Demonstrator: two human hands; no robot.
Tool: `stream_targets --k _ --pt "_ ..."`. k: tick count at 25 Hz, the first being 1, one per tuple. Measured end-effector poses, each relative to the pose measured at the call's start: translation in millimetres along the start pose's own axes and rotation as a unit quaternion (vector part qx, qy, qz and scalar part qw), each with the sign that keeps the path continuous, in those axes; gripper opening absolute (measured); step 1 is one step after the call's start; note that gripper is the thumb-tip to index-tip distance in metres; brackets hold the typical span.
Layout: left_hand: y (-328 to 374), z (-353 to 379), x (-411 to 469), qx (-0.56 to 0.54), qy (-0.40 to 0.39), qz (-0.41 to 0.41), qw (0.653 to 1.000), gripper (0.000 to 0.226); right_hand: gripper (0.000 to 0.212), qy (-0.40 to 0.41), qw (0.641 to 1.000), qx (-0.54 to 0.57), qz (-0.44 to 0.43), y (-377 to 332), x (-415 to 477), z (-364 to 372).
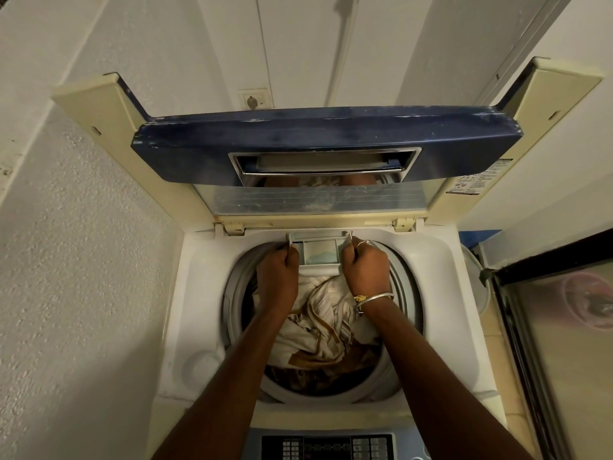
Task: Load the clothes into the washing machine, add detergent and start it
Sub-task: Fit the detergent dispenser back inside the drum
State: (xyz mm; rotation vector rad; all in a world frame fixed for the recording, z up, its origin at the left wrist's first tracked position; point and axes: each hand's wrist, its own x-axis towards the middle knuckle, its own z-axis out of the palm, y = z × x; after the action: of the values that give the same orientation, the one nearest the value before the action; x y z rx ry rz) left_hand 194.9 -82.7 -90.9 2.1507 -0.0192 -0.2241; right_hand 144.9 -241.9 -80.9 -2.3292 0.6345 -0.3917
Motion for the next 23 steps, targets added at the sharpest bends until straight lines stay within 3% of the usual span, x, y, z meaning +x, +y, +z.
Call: stream_targets --k 16,23 --pt "6.5 5.8 8.9 0.040 0.026 -0.026 0.999 0.042 0.032 -0.008 1.000 -0.001 0.023 -5.6 2.6 -3.0" --pt "7.5 8.3 11.4 0.033 0.035 -0.036 0.998 0.027 0.027 -0.005 0.998 -0.015 0.059 -11.6 2.3 -1.2"
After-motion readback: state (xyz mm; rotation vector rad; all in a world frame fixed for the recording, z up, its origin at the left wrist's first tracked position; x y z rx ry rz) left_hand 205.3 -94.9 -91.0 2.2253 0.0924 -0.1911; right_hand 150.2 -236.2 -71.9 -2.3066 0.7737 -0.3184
